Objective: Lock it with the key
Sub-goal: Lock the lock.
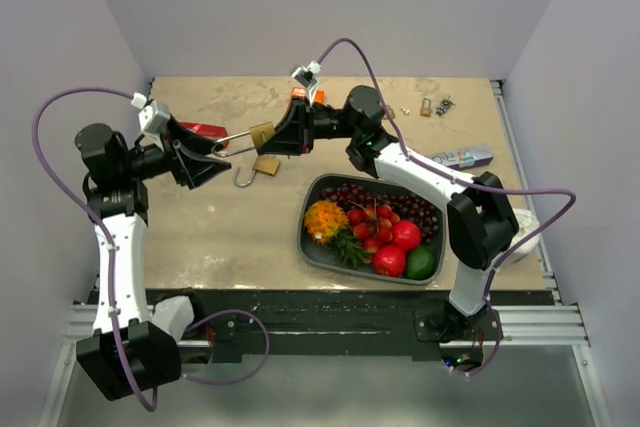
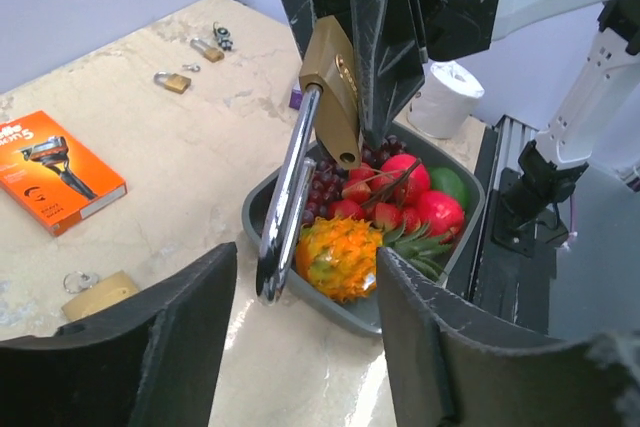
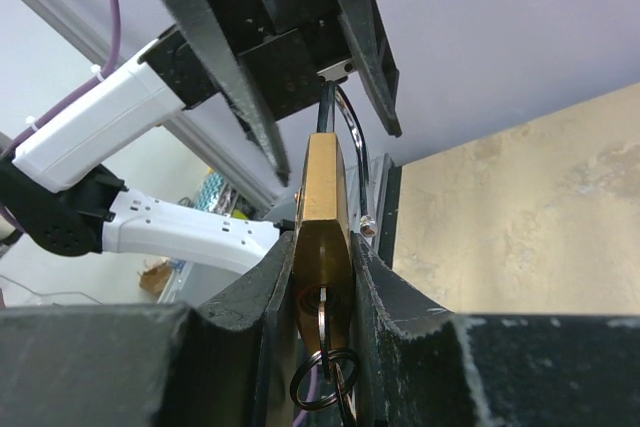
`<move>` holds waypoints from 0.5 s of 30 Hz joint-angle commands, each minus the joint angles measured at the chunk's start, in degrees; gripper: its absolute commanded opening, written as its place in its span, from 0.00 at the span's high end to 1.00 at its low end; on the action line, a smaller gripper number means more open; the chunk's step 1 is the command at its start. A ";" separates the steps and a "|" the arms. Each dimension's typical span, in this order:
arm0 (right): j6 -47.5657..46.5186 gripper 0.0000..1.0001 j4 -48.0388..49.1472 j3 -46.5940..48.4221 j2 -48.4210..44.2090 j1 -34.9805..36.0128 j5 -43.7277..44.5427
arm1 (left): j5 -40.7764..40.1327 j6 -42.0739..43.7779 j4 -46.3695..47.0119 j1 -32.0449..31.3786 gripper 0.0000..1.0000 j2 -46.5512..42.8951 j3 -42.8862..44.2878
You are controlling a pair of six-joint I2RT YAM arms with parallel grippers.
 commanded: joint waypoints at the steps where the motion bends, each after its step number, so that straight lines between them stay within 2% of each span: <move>1: -1.03 1.00 4.82 2.80 -5.30 0.76 0.35 | -0.32 -7.88 15.39 0.28 0.41 -1.64 -2.34; 5: -3.06 1.00 3.68 2.27 -6.35 1.03 -0.10 | 0.02 -21.30 30.25 0.19 0.56 -1.12 -5.41; 9: -4.82 1.00 2.80 1.31 -7.15 1.12 -0.10 | 0.03 -24.16 35.11 0.02 0.84 -1.20 -7.61; 11: -5.09 1.00 2.71 1.39 -7.15 1.03 -0.45 | 0.12 -25.12 36.78 -0.33 0.85 -1.64 -7.96; 13: -5.26 1.00 2.62 1.48 -6.97 1.03 -0.62 | 0.38 -25.83 37.83 -1.91 0.81 -1.91 -7.70; 14: -5.35 1.00 2.62 1.57 -7.06 1.12 -0.45 | 0.29 -25.74 37.84 -2.53 0.76 -1.99 -7.44; 15: -5.35 1.00 2.62 1.57 -6.89 1.03 -0.62 | -0.06 -25.74 37.84 -3.49 0.68 -2.17 -7.44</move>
